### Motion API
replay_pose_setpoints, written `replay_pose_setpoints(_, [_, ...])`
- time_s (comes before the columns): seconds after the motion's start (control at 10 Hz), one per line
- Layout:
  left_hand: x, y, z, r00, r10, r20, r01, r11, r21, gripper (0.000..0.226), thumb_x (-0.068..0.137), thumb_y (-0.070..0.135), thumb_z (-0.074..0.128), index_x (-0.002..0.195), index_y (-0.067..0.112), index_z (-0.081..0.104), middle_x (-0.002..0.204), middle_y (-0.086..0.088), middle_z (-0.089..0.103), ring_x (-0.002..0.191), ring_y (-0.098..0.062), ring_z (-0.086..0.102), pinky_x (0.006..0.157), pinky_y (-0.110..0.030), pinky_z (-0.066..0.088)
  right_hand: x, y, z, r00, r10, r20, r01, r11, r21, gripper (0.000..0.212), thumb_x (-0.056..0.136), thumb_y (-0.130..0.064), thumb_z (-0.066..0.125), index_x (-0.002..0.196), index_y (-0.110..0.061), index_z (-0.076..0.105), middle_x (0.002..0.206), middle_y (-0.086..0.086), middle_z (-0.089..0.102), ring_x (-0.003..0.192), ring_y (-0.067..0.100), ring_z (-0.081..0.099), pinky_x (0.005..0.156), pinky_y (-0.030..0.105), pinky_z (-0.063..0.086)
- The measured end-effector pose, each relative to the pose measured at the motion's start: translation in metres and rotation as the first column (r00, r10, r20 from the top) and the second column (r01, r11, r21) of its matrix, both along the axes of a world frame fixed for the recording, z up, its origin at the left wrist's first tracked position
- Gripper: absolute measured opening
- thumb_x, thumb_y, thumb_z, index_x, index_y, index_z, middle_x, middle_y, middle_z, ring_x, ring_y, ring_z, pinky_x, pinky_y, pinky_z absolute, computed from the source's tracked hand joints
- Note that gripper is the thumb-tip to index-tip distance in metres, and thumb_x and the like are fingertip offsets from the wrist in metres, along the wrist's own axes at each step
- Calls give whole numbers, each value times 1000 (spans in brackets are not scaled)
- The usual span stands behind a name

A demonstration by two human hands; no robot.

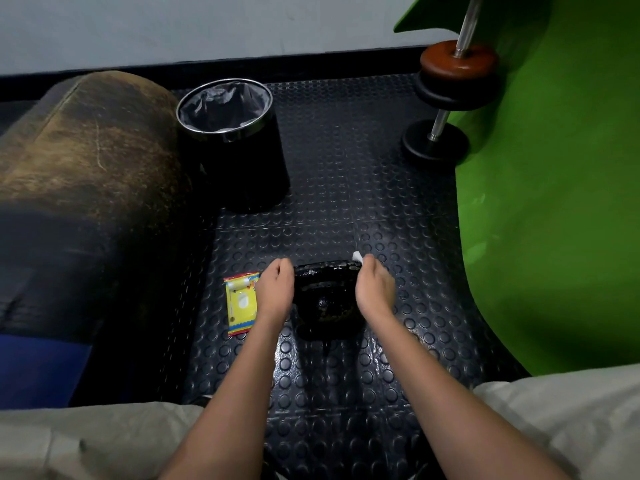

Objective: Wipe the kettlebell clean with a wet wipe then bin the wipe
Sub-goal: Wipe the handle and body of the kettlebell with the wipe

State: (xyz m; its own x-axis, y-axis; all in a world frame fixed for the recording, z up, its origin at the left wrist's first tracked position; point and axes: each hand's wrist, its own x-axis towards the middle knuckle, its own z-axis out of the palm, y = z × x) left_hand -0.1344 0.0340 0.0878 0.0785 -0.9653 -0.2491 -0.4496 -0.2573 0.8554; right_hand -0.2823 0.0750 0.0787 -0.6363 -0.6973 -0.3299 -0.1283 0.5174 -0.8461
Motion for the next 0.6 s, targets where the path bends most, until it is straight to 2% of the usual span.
replay_pose_setpoints(0.1, [0,-1,-1,1000,0,10,0,1000,-1,30,97,25,37,69,18,31,65,3,36,62,-15,31,56,-34,26,7,1,-2,961,90,-262,-117,989,-91,43,107,-30,30,70,-16,49,76,-1,58,77,21,56,67,35,40])
replay_pose_setpoints(0.2, [0,-2,-2,1000,1,25,-1,1000,-17,30,97,25,38,69,17,32,65,2,36,62,-15,31,56,-35,26,16,-2,-7,832,180,-524,-281,952,-119,39,105,-30,32,75,-20,56,80,-7,60,82,17,53,90,37,41])
replay_pose_setpoints(0.3, [0,-2,-1,999,-9,30,10,1000,-27,30,97,24,38,68,17,33,65,2,37,63,-16,31,57,-35,27,25,0,-9,724,212,-657,-381,916,-125,41,103,-32,33,85,-19,67,85,-9,64,86,14,51,103,41,39])
replay_pose_setpoints(0.4, [1,-2,-2,1000,-9,10,9,1000,-18,30,96,24,38,67,18,33,65,3,38,63,-16,32,58,-36,28,27,6,-13,664,233,-711,-494,850,-183,33,104,-31,39,103,-23,71,103,-13,68,101,8,55,117,37,28])
replay_pose_setpoints(0.5, [1,-1,-1,1000,-7,14,8,1000,-17,31,97,24,38,67,18,33,65,4,38,63,-15,33,59,-36,29,21,9,-18,674,236,-700,-526,818,-231,32,105,-34,41,115,-26,70,113,-15,65,111,6,54,120,37,23])
replay_pose_setpoints(0.6, [0,0,0,999,-19,27,19,1000,-21,30,97,24,38,68,18,33,65,3,38,62,-14,33,57,-34,28,14,11,-26,766,157,-623,-404,872,-276,34,105,-37,38,113,-26,69,109,-15,63,105,2,48,113,45,32])
